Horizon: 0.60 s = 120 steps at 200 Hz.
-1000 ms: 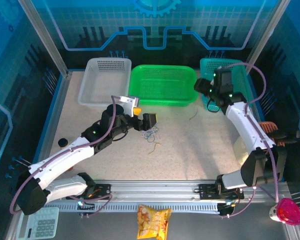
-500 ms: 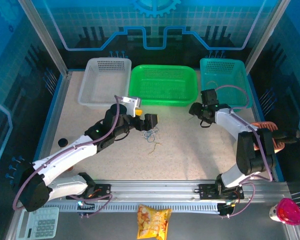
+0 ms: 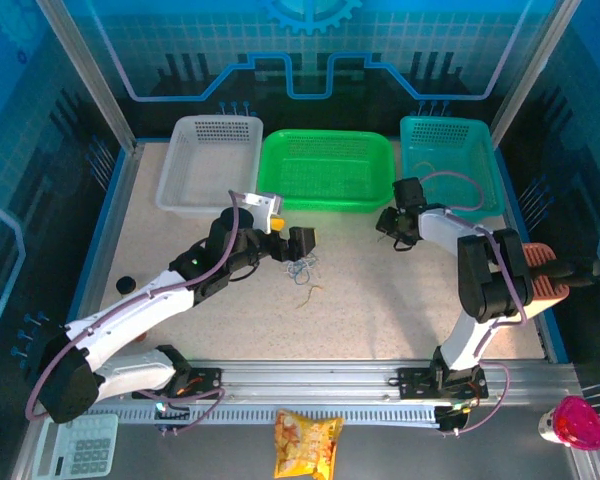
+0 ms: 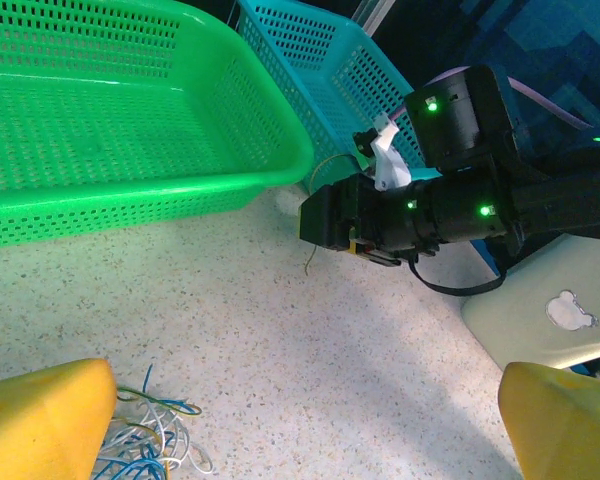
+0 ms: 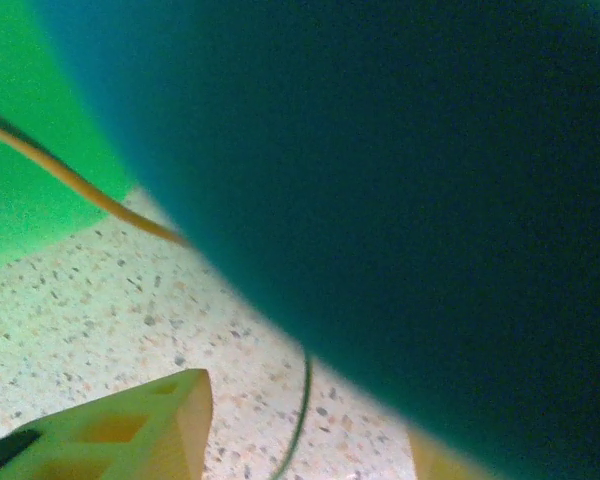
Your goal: Untangle the cables
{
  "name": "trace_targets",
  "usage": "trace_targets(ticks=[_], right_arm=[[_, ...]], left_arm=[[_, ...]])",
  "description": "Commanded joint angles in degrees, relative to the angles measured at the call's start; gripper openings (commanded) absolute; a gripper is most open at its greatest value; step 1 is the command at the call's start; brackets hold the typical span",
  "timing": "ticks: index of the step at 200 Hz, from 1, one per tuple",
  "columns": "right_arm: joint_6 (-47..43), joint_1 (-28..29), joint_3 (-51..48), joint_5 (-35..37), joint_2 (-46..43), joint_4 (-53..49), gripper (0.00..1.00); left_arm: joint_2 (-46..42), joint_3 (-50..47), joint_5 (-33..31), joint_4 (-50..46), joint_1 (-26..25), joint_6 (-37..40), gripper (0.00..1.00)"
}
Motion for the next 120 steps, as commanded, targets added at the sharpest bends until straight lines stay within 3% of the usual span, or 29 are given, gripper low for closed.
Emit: trace_targets(ticks=[1,15,70,85,120], right_arm=[[0.22,0.6,1.32,-0.94,2.04,0.49,0.45],[0.02,0.59,1.44,-1.48,2.52,0.76,0.4],[0.23,0.51,0.54,-2.8,3.91,1.75,0.35],[0.23,0.52,0.06,-3.1,3.85,2.3,0.29],[-0.24,0.47,-1.0,-3.85,2.72,3.17,0.04]], left_arm=[[-0.04,0.02,0.15,1.57,0.16,-0.43,0.99],[-0.08,-0.05,0.15,1.65,0.18,-0.52,0.99],[-0.24,-0.02,0.33,1.92,0.16,-0.8,0.99],[-0.51,-0.13,0.24,1.92,0.19,-0.8,0.99],[-0.95,-0.38,0.06,1.96,0.16,-0.75,0.99]])
